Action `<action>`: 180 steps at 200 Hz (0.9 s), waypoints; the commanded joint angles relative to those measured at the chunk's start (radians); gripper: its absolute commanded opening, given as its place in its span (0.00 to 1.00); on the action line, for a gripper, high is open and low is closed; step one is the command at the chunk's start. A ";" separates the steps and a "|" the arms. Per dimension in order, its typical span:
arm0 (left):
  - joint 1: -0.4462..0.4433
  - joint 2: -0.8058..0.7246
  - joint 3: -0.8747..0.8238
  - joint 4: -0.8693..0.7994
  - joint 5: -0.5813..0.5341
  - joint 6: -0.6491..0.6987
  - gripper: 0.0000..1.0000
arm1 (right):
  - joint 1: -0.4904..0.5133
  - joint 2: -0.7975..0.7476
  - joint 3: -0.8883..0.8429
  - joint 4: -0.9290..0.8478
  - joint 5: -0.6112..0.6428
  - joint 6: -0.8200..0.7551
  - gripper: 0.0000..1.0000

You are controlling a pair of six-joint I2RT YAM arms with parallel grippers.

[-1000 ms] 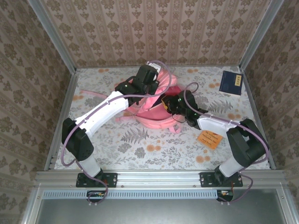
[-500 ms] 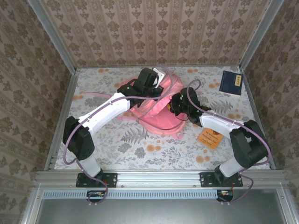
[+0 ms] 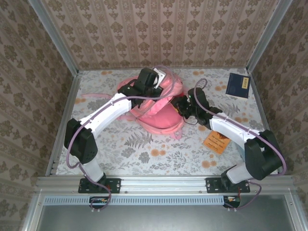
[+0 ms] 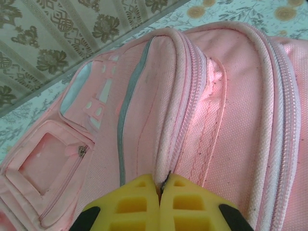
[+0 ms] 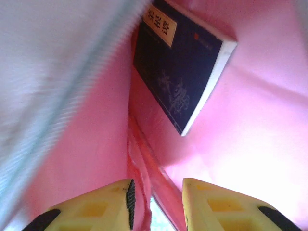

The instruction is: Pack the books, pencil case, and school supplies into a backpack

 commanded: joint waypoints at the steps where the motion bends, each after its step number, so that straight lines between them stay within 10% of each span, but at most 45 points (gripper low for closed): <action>1: 0.024 -0.001 -0.024 0.034 0.002 0.056 0.04 | -0.007 -0.053 0.106 -0.217 0.052 -0.233 0.37; 38: 0.060 -0.036 -0.105 0.039 0.000 -0.066 0.13 | -0.012 -0.093 0.175 -0.376 0.101 -0.478 0.60; 96: 0.096 -0.147 -0.239 0.044 0.011 -0.337 0.74 | -0.125 -0.114 0.195 -0.509 0.196 -0.651 0.88; 180: 0.160 -0.394 -0.476 0.041 0.009 -0.497 0.97 | -0.400 0.265 0.430 -0.496 0.211 -0.584 0.90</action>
